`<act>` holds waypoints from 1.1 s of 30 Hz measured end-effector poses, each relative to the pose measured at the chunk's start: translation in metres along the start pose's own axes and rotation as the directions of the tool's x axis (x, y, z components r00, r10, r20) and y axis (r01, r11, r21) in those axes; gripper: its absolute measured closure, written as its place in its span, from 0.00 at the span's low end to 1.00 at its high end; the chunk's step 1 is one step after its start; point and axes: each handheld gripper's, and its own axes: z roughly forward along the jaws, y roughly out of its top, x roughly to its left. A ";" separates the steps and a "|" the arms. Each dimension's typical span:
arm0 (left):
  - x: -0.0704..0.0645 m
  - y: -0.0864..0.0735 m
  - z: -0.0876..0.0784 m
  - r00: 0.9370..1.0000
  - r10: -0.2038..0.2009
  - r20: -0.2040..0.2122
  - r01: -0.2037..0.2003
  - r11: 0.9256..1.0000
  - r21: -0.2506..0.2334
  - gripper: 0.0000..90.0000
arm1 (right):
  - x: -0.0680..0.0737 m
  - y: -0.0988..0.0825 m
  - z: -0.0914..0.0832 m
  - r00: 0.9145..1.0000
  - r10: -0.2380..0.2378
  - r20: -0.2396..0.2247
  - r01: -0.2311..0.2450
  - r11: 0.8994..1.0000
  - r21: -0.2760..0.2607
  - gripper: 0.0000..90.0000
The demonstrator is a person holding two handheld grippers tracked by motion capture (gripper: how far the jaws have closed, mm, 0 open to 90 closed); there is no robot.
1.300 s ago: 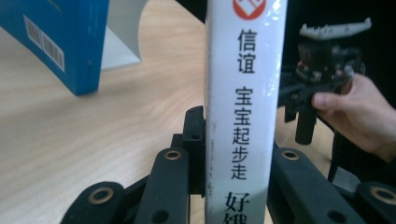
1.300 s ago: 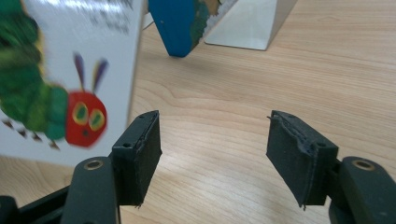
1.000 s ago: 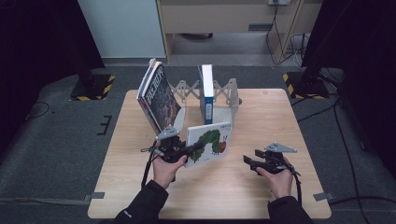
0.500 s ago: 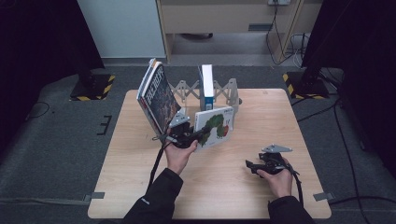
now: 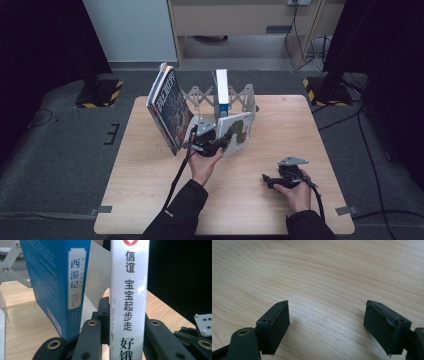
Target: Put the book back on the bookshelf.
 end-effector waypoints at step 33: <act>-0.002 0.002 0.052 0.990 0.040 -0.137 -0.041 0.999 -0.009 0.83 | 0.003 -0.004 0.005 0.998 -0.053 0.018 0.053 0.999 -0.012 0.09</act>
